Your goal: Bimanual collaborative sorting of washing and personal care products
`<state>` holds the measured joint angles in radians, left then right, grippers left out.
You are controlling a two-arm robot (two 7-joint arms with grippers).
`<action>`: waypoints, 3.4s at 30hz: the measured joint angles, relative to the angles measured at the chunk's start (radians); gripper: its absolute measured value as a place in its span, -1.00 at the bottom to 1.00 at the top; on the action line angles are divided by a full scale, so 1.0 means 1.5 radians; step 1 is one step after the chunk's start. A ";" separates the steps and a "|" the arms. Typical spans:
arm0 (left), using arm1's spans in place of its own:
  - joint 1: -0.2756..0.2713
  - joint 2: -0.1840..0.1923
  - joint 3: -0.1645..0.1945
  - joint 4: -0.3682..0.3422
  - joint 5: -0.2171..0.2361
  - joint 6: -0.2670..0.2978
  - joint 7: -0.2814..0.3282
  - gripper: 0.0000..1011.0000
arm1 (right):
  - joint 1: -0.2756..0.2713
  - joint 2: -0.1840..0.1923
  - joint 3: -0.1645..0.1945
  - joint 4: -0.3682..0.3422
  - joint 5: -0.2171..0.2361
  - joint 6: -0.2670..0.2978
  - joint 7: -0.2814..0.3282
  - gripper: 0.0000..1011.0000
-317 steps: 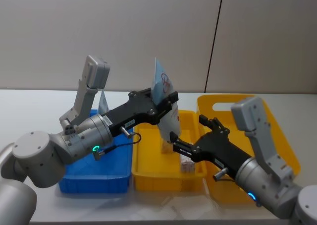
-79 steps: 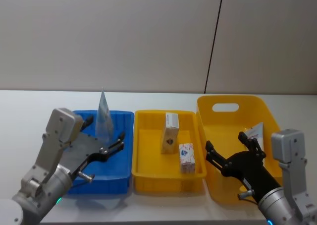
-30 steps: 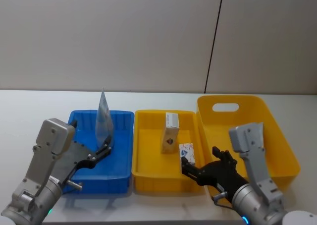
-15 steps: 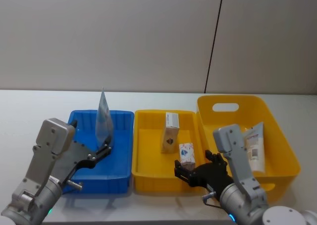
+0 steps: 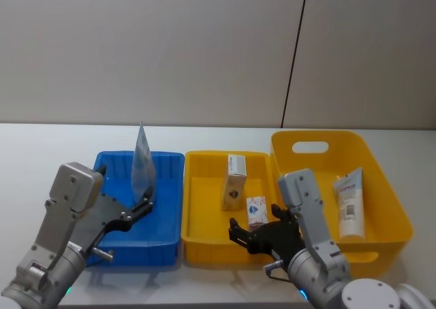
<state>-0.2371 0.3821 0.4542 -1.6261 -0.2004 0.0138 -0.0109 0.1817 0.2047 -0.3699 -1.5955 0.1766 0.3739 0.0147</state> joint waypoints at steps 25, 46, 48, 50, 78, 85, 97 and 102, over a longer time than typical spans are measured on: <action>0.000 0.000 0.000 0.000 0.000 0.000 0.000 0.98 | 0.009 -0.030 -0.006 0.035 -0.036 0.009 -0.031 0.98; 0.000 0.000 0.000 0.000 0.000 0.000 0.000 0.98 | 0.025 -0.067 -0.012 0.078 -0.075 0.002 -0.074 0.98; 0.000 0.000 0.000 0.000 0.000 0.000 0.000 0.98 | 0.027 -0.071 -0.013 0.083 -0.078 0.000 -0.078 0.98; 0.000 0.000 0.000 0.000 0.000 0.000 0.000 0.98 | 0.029 -0.074 -0.013 0.087 -0.081 -0.002 -0.082 0.98; 0.000 0.000 0.000 0.000 0.000 0.000 0.000 0.98 | 0.044 -0.099 -0.019 0.121 -0.110 -0.019 -0.113 0.24; 0.000 0.000 0.000 0.000 0.000 0.000 0.000 0.98 | 0.045 -0.101 -0.020 0.123 -0.111 -0.019 -0.115 -0.20; 0.000 0.000 0.000 0.000 0.000 0.000 0.000 0.98 | 0.045 -0.101 -0.020 0.123 -0.112 -0.027 -0.113 -0.35; 0.000 0.000 0.000 0.000 0.000 0.000 0.000 0.98 | 0.043 -0.098 -0.018 0.119 -0.111 -0.053 -0.104 -0.35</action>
<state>-0.2372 0.3821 0.4542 -1.6262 -0.2004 0.0139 -0.0110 0.2463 0.0570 -0.3971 -1.4170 0.0095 0.2949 -0.1411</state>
